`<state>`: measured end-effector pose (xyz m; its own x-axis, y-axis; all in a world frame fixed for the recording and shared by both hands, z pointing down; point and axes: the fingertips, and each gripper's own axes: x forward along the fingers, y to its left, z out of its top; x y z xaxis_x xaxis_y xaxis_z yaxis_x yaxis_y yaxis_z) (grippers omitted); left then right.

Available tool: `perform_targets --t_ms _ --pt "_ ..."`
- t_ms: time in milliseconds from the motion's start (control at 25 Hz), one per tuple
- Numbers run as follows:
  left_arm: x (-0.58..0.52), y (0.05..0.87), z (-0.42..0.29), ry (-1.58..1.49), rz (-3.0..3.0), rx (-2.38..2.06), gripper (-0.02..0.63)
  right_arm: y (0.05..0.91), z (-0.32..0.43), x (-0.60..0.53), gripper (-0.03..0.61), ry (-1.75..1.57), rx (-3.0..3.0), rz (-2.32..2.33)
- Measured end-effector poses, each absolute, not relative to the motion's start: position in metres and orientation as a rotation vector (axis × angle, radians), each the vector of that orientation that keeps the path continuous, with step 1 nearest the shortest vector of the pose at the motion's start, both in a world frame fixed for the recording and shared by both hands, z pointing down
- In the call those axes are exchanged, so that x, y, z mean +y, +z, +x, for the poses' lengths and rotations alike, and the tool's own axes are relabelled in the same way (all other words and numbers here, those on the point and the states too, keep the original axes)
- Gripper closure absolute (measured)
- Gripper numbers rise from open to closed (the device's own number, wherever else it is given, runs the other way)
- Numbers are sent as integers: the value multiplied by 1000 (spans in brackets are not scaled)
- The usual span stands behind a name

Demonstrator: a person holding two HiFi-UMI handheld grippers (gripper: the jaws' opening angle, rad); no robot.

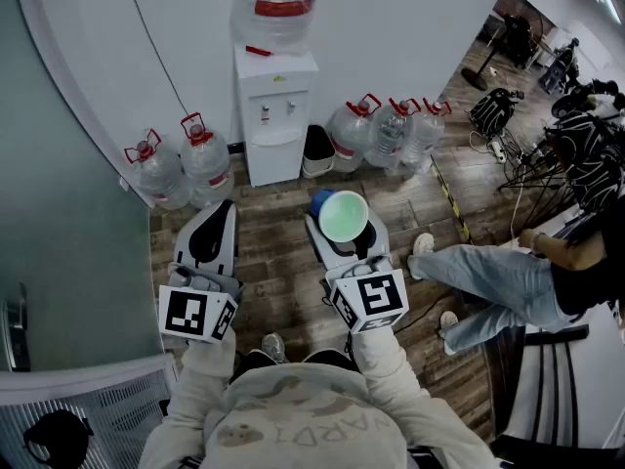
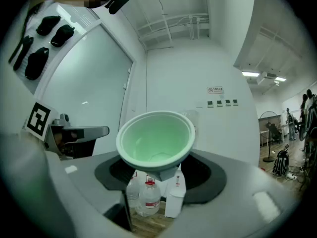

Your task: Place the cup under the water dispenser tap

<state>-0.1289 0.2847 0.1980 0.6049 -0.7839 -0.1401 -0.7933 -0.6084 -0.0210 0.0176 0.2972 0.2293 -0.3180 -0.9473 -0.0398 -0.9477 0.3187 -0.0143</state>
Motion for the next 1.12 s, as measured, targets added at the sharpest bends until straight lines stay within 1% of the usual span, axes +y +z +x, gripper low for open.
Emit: perform_targets --t_ms 480,1120 --pt "263 198 -148 194 -2742 1331 609 227 2 274 284 9 2491 -1803" --pt "262 197 -162 216 -2743 1317 609 224 -15 276 284 43 2500 -1803"
